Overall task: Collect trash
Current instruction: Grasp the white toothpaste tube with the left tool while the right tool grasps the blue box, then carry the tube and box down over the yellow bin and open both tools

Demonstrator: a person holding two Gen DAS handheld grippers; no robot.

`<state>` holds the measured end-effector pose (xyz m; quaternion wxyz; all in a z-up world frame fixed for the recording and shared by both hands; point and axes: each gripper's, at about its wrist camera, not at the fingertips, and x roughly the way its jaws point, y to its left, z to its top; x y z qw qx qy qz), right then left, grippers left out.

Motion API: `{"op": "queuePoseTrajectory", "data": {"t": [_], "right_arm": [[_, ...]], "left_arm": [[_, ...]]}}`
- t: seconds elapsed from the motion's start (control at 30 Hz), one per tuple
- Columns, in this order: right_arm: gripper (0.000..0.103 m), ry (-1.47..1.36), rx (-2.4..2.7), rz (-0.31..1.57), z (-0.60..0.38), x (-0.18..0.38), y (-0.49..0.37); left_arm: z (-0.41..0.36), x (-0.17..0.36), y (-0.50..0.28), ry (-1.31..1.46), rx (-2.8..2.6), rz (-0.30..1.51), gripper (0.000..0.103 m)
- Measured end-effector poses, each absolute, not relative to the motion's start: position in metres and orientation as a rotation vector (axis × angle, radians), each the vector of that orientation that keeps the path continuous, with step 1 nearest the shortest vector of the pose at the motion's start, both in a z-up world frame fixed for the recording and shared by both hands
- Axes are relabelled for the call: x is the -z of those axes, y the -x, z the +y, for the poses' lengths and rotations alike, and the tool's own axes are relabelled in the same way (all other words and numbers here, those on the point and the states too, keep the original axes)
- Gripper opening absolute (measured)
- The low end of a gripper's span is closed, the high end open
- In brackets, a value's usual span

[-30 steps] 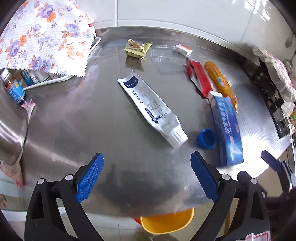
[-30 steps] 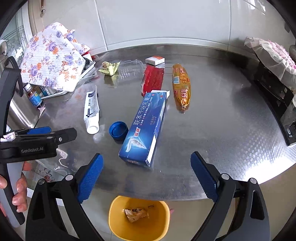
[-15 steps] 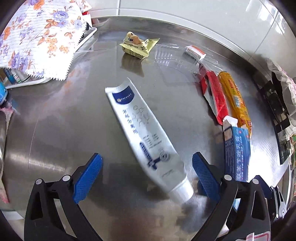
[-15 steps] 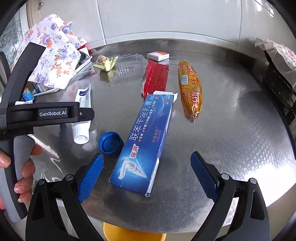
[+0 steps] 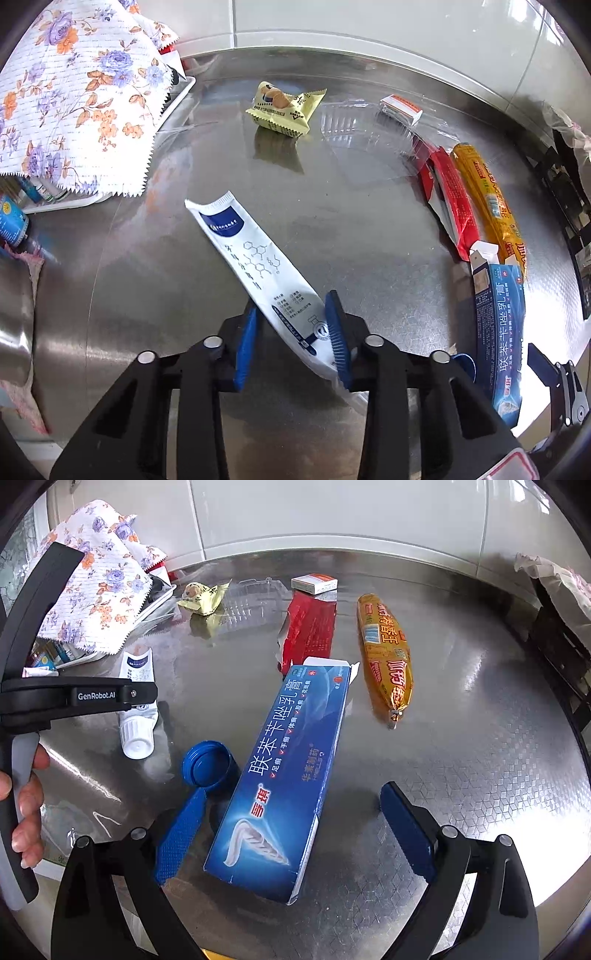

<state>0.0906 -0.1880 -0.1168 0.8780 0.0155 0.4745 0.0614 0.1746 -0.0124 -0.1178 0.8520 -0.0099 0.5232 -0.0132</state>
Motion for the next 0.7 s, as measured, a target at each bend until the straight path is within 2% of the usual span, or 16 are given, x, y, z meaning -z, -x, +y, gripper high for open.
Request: {"op": "queuePoseTrajectory", "data": {"t": [0.07,0.13,0.17,0.23,0.33,0.4,0.7], "right_arm": [[0.093,-0.024,-0.126,0.984,-0.187,0.117,-0.09],[0.077,0.003,-0.118,0.969,-0.184,0.116,-0.089],[0.072,0.007,-0.121,0.963,-0.184,0.115,-0.088],[0.051,0.01,-0.123,0.956,-0.184,0.113,-0.088],[0.043,0.009,-0.126,0.959,-0.185,0.112,-0.085],[0.042,0.01,-0.124,0.959,-0.187,0.111,-0.082],[0.041,0.0,-0.126,0.934,-0.194,0.097,-0.072]], "left_arm": [[-0.01,0.117,-0.174,0.04,0.047,1.102,0.021],[-0.008,0.117,-0.173,0.059,0.064,1.104,0.018],[-0.007,0.116,-0.173,0.067,0.073,1.103,0.016],[-0.007,0.116,-0.171,0.077,0.086,1.106,0.014],[-0.006,0.116,-0.168,0.081,0.105,1.106,0.013],[-0.004,0.116,-0.166,0.085,0.115,1.107,0.012],[0.003,0.112,-0.156,0.104,0.146,1.109,0.009]]}}
